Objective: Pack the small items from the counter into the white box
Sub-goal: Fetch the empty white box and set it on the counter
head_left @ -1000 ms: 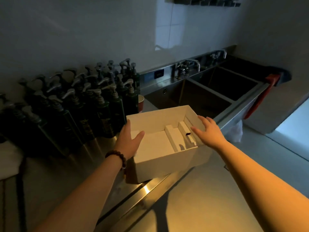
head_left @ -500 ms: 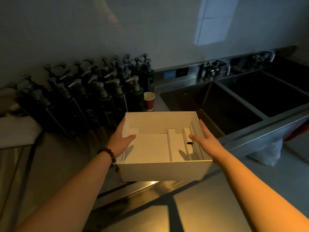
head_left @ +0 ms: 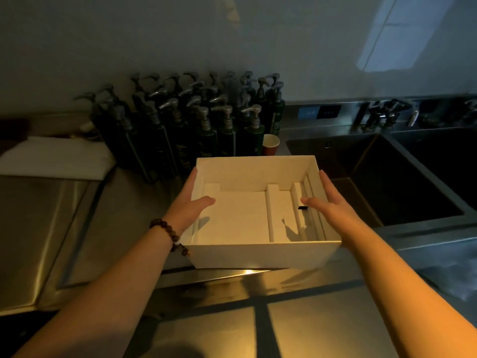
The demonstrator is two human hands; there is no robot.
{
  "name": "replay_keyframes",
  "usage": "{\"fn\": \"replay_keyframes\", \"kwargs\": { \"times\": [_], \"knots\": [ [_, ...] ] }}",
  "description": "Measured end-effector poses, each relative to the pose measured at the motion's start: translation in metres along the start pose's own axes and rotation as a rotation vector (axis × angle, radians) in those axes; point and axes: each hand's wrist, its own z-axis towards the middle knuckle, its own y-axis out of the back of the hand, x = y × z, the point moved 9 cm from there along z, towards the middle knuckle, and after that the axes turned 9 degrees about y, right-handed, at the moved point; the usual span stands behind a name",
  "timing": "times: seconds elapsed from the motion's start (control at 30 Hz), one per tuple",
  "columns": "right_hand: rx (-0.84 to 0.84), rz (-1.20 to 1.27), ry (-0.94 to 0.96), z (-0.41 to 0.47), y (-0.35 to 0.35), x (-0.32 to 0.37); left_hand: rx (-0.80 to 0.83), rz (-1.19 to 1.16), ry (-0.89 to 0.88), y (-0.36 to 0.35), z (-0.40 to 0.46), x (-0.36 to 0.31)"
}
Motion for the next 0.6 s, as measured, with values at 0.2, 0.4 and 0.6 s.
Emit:
{"fn": "replay_keyframes", "kwargs": {
  "times": [0.2, 0.4, 0.6],
  "knots": [
    [0.175, 0.040, 0.107, 0.013, -0.094, 0.037, -0.177, -0.051, 0.016, 0.096, -0.035, 0.017],
    [0.359, 0.054, 0.219, 0.012, -0.227, 0.100, -0.389, -0.149, 0.070, 0.221, -0.102, 0.051],
    [0.545, 0.051, 0.303, -0.012, -0.372, 0.169, -0.618, -0.159, 0.121, 0.351, -0.176, 0.092]
  ]
}}
